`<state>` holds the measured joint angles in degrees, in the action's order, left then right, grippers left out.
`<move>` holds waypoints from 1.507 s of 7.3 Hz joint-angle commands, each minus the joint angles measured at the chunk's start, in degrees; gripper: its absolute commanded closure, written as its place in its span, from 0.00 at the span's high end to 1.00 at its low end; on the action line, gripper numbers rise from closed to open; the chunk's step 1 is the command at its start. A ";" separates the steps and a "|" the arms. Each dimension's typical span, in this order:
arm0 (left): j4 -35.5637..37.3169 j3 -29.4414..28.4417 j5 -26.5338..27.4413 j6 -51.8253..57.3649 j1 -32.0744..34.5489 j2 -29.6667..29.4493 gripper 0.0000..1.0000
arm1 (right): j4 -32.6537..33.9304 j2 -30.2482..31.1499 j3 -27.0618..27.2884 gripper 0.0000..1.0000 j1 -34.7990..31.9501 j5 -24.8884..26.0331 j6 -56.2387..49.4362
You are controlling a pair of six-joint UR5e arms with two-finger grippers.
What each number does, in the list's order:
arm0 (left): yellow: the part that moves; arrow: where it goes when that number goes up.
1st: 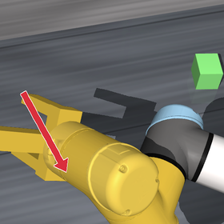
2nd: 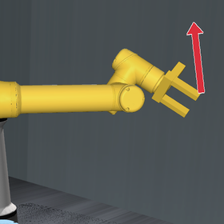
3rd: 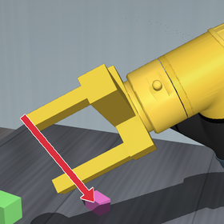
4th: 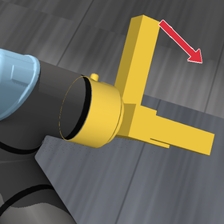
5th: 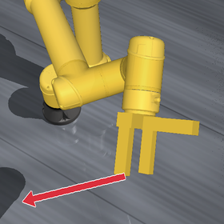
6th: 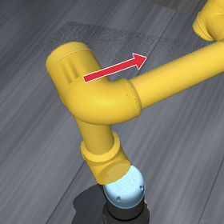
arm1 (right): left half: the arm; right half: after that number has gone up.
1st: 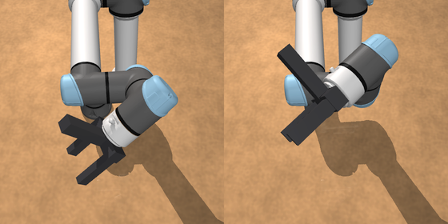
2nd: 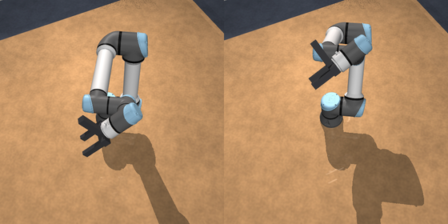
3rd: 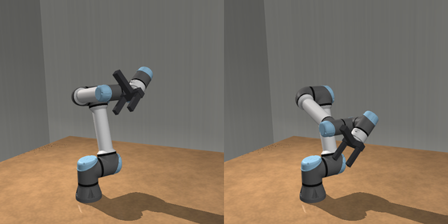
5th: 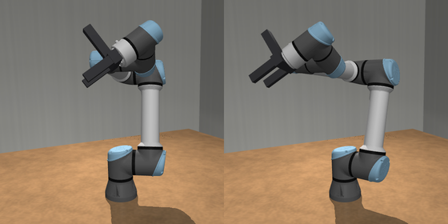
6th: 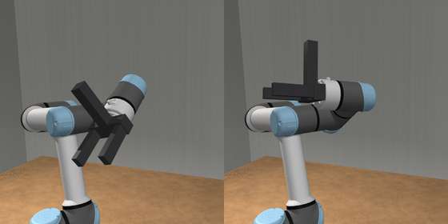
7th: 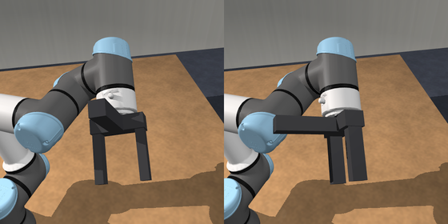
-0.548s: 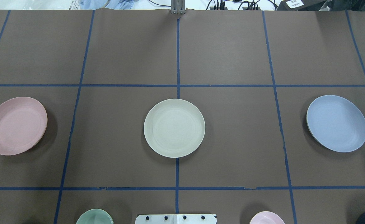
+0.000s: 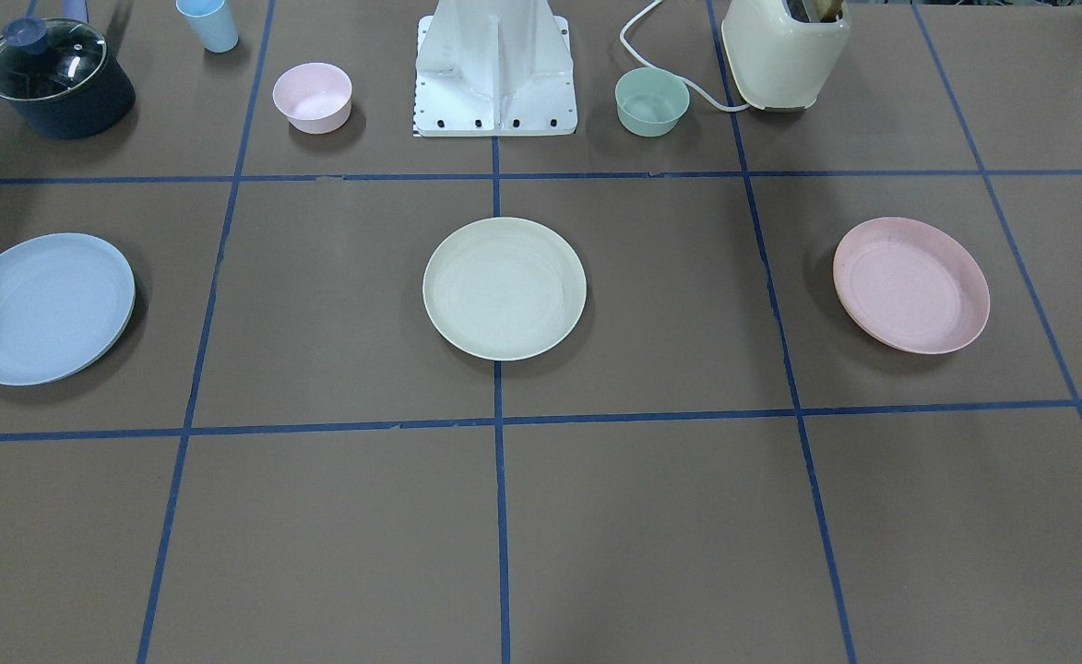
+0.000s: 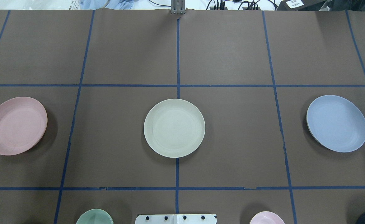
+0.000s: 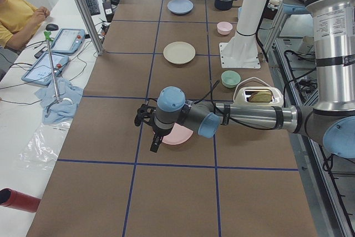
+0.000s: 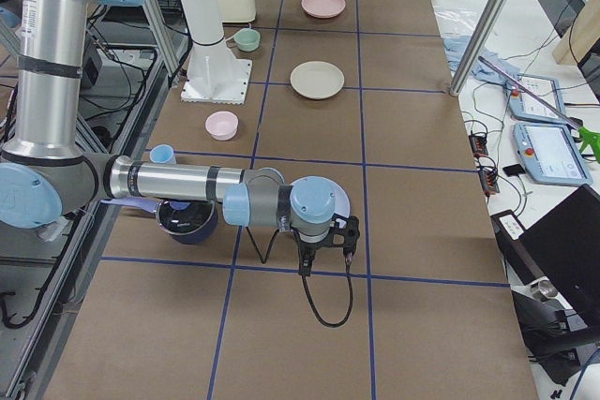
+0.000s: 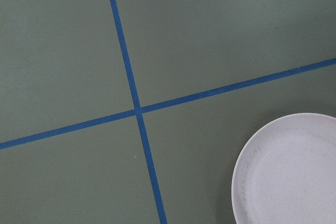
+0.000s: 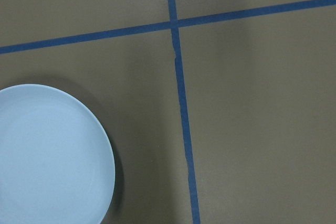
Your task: Stack three plates with pink and blue
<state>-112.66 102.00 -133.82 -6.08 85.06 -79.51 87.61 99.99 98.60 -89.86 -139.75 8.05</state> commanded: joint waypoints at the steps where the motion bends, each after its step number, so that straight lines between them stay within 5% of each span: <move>1: -0.28 -0.31 -0.39 -0.07 -0.24 -0.03 1.00 | -0.07 -0.32 0.02 1.00 0.38 0.01 0.21; 5: -4.31 -10.31 -0.48 -5.48 -5.15 -5.64 1.00 | -7.00 -0.32 -0.69 1.00 5.04 -0.08 0.65; 8: -11.78 -16.30 -1.96 -18.84 -15.76 -7.84 0.99 | -7.10 -1.19 -0.69 1.00 6.09 -0.08 0.56; 11: -11.79 -18.58 -2.24 -19.67 -18.35 -7.94 0.85 | -7.01 -1.11 -1.30 1.00 6.45 -0.17 0.92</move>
<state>-124.36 84.67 -135.86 -25.36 67.47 -87.37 80.56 98.90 97.76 -83.49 -139.95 8.84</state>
